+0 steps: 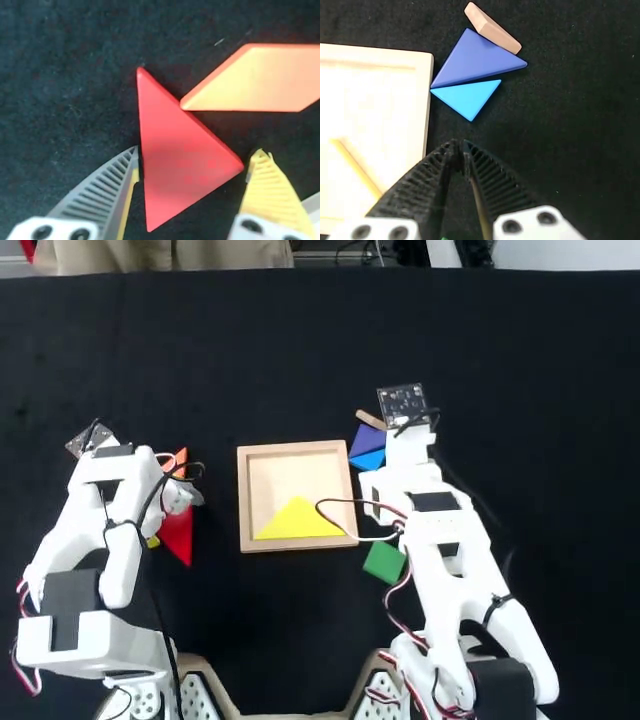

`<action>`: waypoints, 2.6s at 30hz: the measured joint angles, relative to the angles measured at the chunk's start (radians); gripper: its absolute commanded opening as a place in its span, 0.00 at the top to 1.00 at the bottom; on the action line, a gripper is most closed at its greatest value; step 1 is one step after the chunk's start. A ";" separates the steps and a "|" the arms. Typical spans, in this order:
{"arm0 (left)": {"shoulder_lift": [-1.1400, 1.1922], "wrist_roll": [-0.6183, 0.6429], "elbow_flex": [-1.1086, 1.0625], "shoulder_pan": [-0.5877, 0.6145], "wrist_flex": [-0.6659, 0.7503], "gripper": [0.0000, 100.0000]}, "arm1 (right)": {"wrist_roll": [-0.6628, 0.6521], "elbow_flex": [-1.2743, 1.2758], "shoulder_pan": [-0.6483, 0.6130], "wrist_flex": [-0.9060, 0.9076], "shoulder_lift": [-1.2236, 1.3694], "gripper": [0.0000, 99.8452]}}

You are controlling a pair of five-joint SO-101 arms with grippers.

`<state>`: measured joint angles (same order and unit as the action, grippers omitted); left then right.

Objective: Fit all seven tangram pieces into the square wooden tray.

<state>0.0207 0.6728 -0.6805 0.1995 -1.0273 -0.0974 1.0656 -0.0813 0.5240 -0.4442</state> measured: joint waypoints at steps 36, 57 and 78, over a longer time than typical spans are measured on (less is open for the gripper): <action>0.012 -0.012 0.038 0.028 -0.031 0.85 | 0.000 0.000 0.000 0.000 0.000 0.99; 0.014 -0.500 0.068 -0.146 -0.009 0.86 | 0.000 0.000 0.000 0.000 0.000 0.99; 0.015 -0.847 0.101 -0.112 0.137 0.76 | 0.000 0.000 0.002 0.000 0.000 0.99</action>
<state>0.0361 -0.1741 -0.5792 0.0875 -0.8907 -0.0974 1.0656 -0.0798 0.5240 -0.4442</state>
